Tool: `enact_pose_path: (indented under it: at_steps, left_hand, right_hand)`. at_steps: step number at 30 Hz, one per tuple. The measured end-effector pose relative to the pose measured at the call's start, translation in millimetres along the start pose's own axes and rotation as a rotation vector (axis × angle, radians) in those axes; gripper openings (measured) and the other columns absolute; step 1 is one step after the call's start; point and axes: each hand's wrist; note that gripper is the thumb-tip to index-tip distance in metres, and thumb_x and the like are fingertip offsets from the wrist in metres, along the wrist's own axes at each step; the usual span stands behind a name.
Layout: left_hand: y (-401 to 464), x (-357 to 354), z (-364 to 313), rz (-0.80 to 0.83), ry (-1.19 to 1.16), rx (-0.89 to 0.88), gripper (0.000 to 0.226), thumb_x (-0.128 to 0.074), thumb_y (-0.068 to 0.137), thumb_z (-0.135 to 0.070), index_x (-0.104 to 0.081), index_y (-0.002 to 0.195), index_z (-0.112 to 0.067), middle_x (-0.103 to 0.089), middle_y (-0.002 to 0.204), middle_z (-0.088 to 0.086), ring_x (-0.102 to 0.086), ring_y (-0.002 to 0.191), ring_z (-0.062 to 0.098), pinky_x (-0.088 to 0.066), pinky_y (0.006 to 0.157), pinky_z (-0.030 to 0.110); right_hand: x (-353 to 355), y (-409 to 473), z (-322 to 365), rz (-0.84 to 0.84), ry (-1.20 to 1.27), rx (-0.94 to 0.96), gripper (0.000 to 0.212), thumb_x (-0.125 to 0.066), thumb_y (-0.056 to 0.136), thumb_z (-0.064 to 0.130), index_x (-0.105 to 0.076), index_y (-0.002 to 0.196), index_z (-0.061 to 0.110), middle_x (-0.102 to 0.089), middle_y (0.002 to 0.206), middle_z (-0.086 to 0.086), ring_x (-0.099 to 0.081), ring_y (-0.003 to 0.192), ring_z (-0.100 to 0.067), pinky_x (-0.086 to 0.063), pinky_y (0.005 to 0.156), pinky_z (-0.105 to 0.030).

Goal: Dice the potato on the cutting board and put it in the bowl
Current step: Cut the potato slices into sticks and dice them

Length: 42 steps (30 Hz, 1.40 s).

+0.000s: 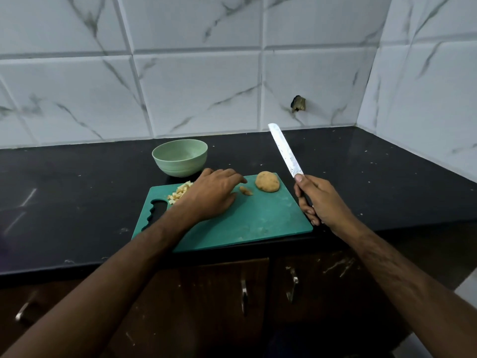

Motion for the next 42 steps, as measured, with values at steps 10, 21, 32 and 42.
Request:
enact_pose_path:
  at_steps: [10,21,32,42]
  left_hand:
    - [-3.6,0.1,-1.6,0.005,-0.228,-0.121,0.008,-0.067,0.094,-0.028,-0.071,0.101,-0.027,-0.068,0.098,-0.011,-0.065,0.091,0.007,-0.049,0.080,0.037]
    - [-40.2,5.5,-8.3,-0.111,-0.429,-0.040,0.019,-0.079,0.087,-0.019,-0.073,0.104,-0.019,-0.061,0.092,-0.009,-0.063,0.081,0.004,-0.052,0.075,0.026]
    - [-45.3,10.8,-17.3,-0.115,-0.468,-0.106,0.015,-0.077,0.089,-0.018,-0.072,0.103,-0.019,-0.064,0.095,-0.010,-0.063,0.083,0.002,-0.046,0.079,0.012]
    - [-48.5,1.1,-3.9,-0.046,-0.319,-0.098,0.037,-0.048,0.097,-0.047,-0.072,0.117,-0.027,-0.063,0.105,-0.012,-0.058,0.099,0.007,-0.051,0.081,0.047]
  right_hand:
    - [2.3,-0.1,-1.2,0.006,-0.025,0.007,0.044,-0.042,0.109,0.038,-0.052,0.083,0.004,-0.039,0.049,-0.004,-0.032,0.037,-0.012,-0.035,0.037,-0.023]
    - [-2.4,-3.2,9.2,0.026,-0.134,-0.025,0.046,-0.043,0.109,0.036,-0.051,0.085,-0.002,-0.040,0.050,-0.002,-0.035,0.038,-0.010,-0.036,0.038,-0.026]
    - [-3.9,-42.0,50.8,0.348,-0.789,-0.178,0.043,-0.039,0.106,0.051,-0.060,0.088,0.018,-0.061,0.068,0.004,-0.057,0.048,-0.011,-0.050,0.052,-0.030]
    - [-11.1,-64.6,59.5,0.357,-1.090,-0.112,0.044,-0.029,0.106,0.057,-0.056,0.088,0.027,-0.061,0.084,0.004,-0.061,0.075,-0.012,-0.051,0.068,-0.035]
Point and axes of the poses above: each hand's wrist, its own y-axis towards the middle knuckle, its own x-axis out of the back of the hand, z = x × y
